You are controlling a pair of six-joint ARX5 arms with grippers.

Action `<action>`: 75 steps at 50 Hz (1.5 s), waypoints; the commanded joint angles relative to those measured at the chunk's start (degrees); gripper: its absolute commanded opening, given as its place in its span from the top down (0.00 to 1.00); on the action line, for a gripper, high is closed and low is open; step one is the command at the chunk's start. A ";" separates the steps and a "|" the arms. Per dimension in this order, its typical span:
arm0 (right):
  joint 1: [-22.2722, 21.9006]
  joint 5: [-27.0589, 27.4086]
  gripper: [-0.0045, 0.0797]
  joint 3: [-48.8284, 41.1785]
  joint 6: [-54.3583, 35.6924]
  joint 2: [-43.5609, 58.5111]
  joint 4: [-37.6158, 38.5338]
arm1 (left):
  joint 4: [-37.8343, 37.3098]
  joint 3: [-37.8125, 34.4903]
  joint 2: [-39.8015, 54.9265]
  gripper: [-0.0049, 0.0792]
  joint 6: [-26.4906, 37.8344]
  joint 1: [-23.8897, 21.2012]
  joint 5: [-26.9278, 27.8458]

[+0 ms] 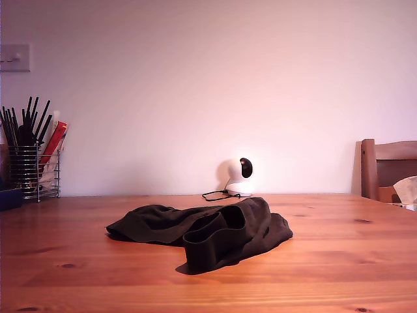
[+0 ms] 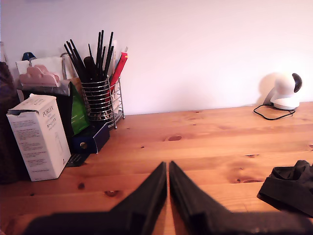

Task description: Fold the underwear in front of you. After folding it, place it to the right side.

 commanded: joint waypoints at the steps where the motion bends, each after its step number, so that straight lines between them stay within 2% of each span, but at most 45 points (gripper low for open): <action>1: -7.32 -7.48 0.96 1.36 0.24 -0.37 -13.53 | -10.88 0.79 -0.83 0.96 -4.11 3.10 9.01; 27: -7.32 -7.76 0.96 1.36 0.46 -0.37 -13.05 | -10.25 0.79 -0.83 0.96 -4.13 3.10 9.79; 40: -7.32 -10.25 0.96 1.42 8.70 -0.37 -0.94 | -2.34 0.79 -0.83 0.96 -4.63 3.10 12.72; 44: -7.32 -10.82 0.96 1.44 12.26 -0.37 2.03 | -0.87 0.79 -0.83 0.96 -7.02 3.04 12.96; 52: -7.06 -16.66 0.96 1.86 20.83 -0.37 6.75 | 1.31 0.79 -0.83 0.96 -11.93 2.99 15.78; 66: -4.59 -23.47 0.96 8.20 21.68 2.01 0.87 | 2.19 0.81 1.03 0.96 -15.32 2.62 26.56; 75: -1.95 -26.36 0.96 12.63 19.89 9.42 -3.32 | 2.36 0.94 7.43 0.96 -15.30 0.59 28.24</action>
